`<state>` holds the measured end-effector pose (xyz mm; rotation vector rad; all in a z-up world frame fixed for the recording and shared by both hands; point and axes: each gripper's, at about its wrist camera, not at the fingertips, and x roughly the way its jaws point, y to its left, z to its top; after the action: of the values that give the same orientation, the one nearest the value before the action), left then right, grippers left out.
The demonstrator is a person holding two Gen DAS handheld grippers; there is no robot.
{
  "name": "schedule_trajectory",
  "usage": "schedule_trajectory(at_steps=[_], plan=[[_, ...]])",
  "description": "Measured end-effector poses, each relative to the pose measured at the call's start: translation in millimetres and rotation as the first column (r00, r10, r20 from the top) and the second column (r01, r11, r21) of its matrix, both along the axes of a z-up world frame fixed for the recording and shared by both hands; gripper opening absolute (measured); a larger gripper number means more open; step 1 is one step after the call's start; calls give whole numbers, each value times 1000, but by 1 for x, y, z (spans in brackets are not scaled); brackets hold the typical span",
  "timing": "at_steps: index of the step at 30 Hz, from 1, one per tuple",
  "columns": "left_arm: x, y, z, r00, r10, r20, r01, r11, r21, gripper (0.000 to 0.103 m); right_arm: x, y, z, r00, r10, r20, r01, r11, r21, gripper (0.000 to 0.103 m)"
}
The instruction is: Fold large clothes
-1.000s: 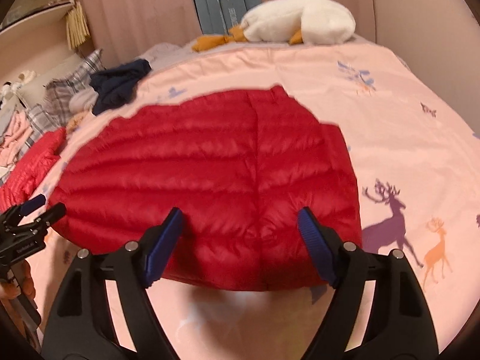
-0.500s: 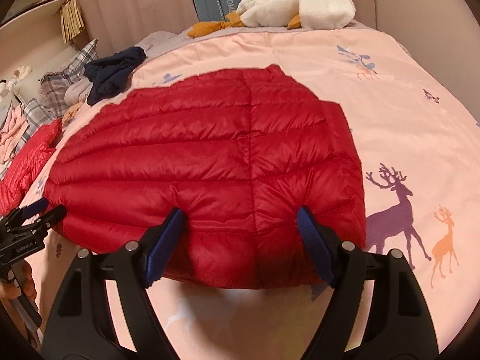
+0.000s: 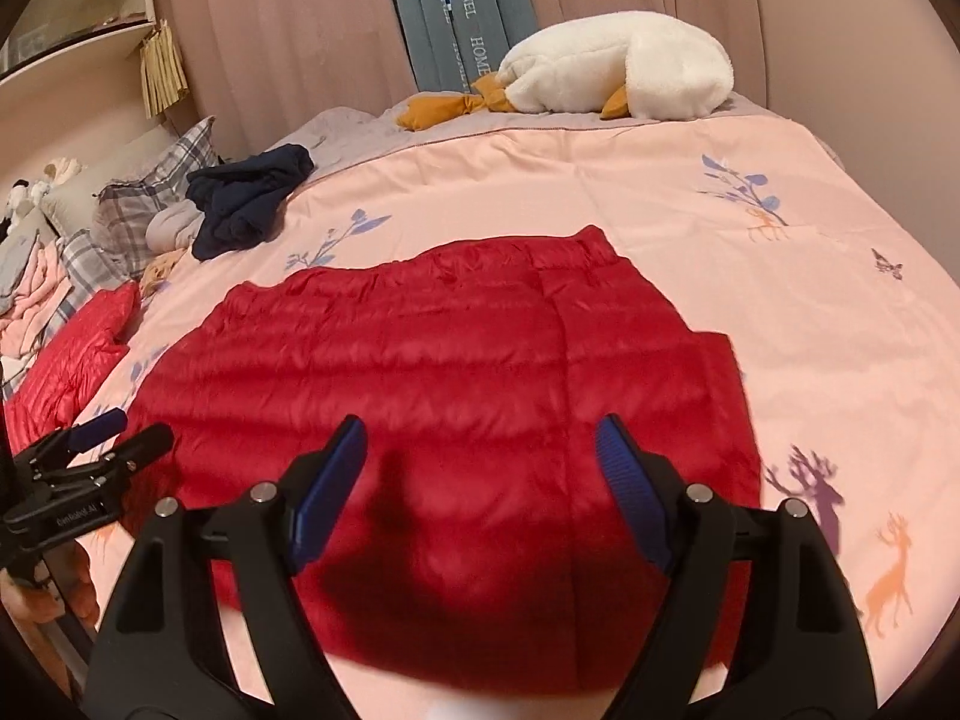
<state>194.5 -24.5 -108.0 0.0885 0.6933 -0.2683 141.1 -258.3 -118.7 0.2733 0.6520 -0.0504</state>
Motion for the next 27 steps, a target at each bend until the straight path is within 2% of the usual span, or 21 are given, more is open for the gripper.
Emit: schedule_trajectory(at_steps=[7,13,19,23,27], plan=[[29,-15,-20,997,0,-72,3,999,41,92,32,11,-26,994,13,-106,-21,997,-79,84],[29,-15,-26,997,-8,-81,12,998,57,92,36,10,-29,988,13,-153,-25,997,-74,84],[33,-13,-7,999,-12,-39,13,1000,26,91,32,6,-1,999,-7,-48,3,997,-80,83],[45,-14,-2,1000,2,-27,-1,1000,23,91,47,-5,0,998,-32,-49,29,997,-68,83],[59,-17,-9,998,7,-64,-5,999,43,92,60,-12,-12,995,-38,-92,33,998,-56,84]])
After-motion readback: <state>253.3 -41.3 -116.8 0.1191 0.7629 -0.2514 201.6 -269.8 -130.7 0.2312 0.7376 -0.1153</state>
